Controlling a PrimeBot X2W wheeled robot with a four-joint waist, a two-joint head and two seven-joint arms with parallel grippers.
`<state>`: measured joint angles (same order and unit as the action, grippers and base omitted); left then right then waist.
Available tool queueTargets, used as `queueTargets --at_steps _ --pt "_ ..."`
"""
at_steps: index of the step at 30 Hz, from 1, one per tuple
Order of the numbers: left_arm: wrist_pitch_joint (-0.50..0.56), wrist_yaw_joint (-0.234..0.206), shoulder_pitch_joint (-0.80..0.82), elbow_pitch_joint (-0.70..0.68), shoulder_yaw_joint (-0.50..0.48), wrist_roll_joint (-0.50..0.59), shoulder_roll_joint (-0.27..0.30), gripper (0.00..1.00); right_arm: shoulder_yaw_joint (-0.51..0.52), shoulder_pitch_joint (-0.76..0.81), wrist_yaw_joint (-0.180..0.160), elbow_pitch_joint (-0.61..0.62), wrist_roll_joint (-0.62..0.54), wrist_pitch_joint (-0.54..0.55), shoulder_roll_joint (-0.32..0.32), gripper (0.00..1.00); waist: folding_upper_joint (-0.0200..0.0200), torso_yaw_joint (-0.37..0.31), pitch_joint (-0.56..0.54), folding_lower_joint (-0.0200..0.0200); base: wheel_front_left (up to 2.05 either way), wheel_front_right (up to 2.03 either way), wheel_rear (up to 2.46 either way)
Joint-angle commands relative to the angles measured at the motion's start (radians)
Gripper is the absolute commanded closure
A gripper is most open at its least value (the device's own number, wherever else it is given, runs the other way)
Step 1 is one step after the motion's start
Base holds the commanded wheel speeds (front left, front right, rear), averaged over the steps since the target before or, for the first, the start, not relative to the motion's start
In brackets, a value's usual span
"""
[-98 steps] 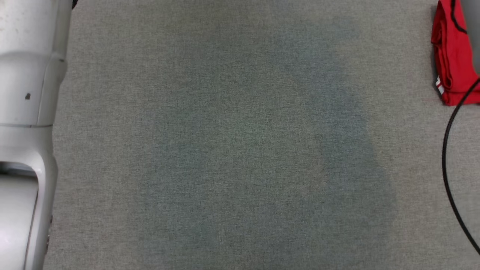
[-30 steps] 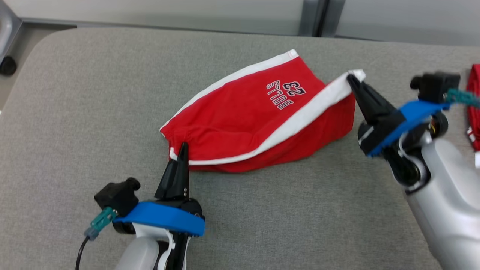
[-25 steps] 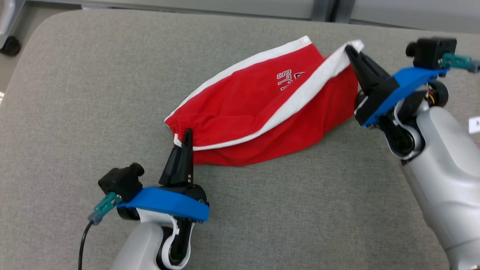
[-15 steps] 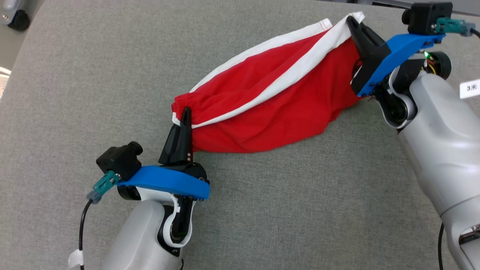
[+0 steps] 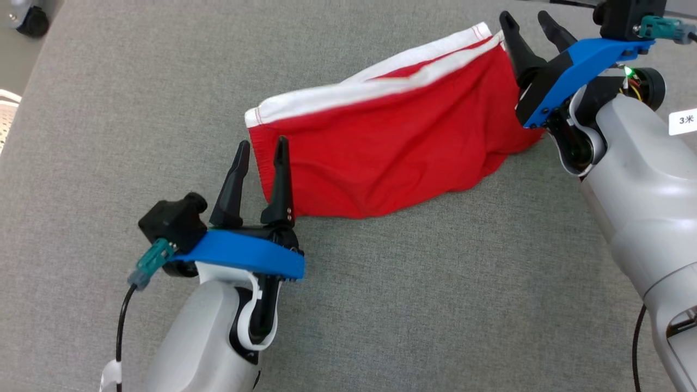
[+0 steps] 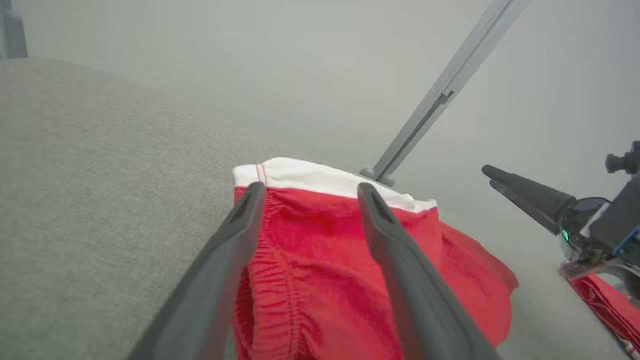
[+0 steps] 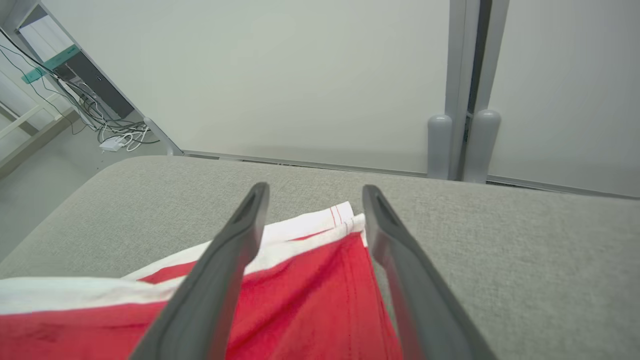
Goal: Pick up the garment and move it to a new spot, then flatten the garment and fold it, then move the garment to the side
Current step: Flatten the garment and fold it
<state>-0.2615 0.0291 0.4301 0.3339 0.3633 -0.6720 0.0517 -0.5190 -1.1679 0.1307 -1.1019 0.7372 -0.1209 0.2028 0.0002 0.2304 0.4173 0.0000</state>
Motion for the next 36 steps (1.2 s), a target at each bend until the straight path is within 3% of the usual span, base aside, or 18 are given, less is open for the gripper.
queueTargets --at_steps 1,6,22,27,34,35,36 --pt "-0.004 -0.005 -0.023 -0.018 -0.015 0.025 -0.001 0.00 -0.009 0.006 0.000 -0.007 0.016 -0.009 0.013 0.00 -0.0002 -0.002 -0.009 0.0000 0.00 0.00 0.00" --pt "-0.004 -0.022 -0.099 -0.099 -0.065 0.126 -0.001 0.00 -0.065 0.048 0.000 -0.007 0.036 -0.012 0.039 0.00 -0.0002 0.000 -0.039 0.0000 0.00 0.00 0.00" --pt "-0.004 -0.082 -0.344 -0.361 -0.392 0.453 0.000 0.00 -0.197 0.156 0.000 -0.051 0.101 0.037 0.164 0.00 -0.0002 0.060 -0.073 0.0000 0.00 0.00 0.00" --pt "-0.004 -0.094 -0.396 -0.384 -0.426 0.530 0.000 0.00 -0.223 0.162 0.000 -0.067 0.109 0.049 0.171 0.00 -0.0002 0.076 -0.072 0.0000 0.00 0.00 0.00" --pt "-0.004 -0.091 -0.424 -0.376 -0.405 0.557 -0.001 0.00 -0.255 0.173 0.000 -0.104 0.124 0.102 0.161 0.00 -0.0002 0.097 -0.082 0.0000 0.00 0.00 0.00" --pt "-0.004 -0.093 -0.424 -0.376 -0.396 0.556 -0.001 0.00 -0.261 0.178 0.000 -0.105 0.129 0.115 0.157 0.08 -0.0002 0.099 -0.084 0.0000 0.00 0.00 0.00" --pt "-0.004 -0.092 -0.423 -0.376 -0.390 0.559 -0.002 0.00 -0.267 0.180 0.000 -0.106 0.132 0.126 0.157 0.56 -0.0002 0.100 -0.085 0.0000 0.00 0.00 0.00"
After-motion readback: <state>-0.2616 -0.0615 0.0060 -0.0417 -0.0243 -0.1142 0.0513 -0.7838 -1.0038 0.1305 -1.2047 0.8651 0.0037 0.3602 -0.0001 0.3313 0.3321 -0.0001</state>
